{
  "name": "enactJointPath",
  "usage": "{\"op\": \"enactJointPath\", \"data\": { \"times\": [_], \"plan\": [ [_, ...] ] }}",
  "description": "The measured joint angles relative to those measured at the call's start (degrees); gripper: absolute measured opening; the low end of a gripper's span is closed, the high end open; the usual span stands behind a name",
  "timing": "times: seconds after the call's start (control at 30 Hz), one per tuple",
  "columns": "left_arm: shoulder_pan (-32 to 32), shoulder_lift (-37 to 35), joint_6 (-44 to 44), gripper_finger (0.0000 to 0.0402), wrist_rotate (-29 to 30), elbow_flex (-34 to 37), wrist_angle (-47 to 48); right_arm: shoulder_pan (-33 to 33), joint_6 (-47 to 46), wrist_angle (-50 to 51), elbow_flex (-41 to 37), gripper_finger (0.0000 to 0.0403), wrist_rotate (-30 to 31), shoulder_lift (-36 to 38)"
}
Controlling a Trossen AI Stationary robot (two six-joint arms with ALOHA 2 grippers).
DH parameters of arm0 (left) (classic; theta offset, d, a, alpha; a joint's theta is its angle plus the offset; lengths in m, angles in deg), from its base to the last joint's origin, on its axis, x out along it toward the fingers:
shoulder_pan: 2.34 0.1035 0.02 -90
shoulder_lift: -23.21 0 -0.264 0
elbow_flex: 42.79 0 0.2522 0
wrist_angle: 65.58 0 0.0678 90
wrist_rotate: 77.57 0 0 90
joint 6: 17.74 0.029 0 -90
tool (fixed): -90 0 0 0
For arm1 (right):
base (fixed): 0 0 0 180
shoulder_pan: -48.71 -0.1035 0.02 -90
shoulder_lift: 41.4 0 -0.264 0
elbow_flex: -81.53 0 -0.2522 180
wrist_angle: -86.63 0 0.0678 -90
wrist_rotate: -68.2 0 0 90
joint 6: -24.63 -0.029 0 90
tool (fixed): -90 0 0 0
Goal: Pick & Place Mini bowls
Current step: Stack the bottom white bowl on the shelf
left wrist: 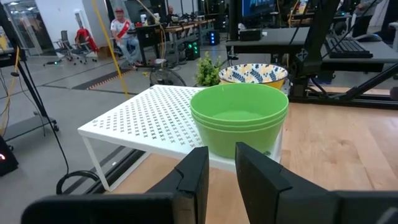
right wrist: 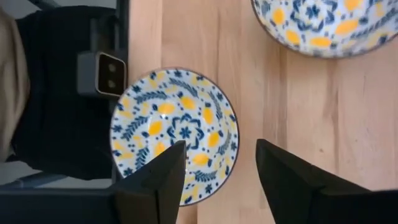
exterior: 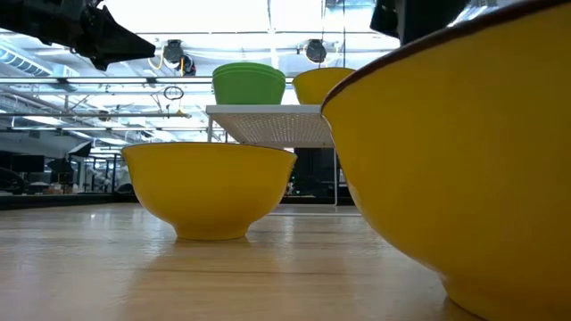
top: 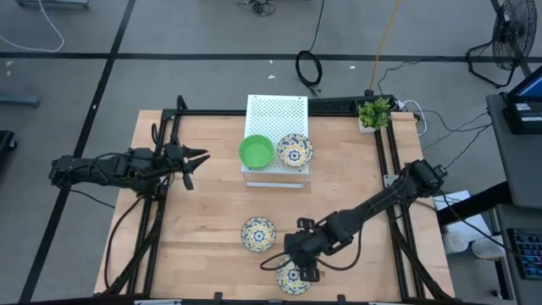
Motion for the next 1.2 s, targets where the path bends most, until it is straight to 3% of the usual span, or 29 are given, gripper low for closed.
{"op": "enactJointPath", "data": {
  "times": [0.67, 1.2],
  "plan": [
    [0.0, 0.0, -0.11, 0.0085, 0.0, 0.0, 0.23, -0.06, -2.7, -8.42, -10.63, 0.0167, -1.55, 0.0],
    [0.01, 0.0, -0.13, 0.0085, 0.0, 0.0, 0.21, -0.37, -5.66, -10.43, -12.22, 0.0164, -4.39, 0.0]
  ]
}}
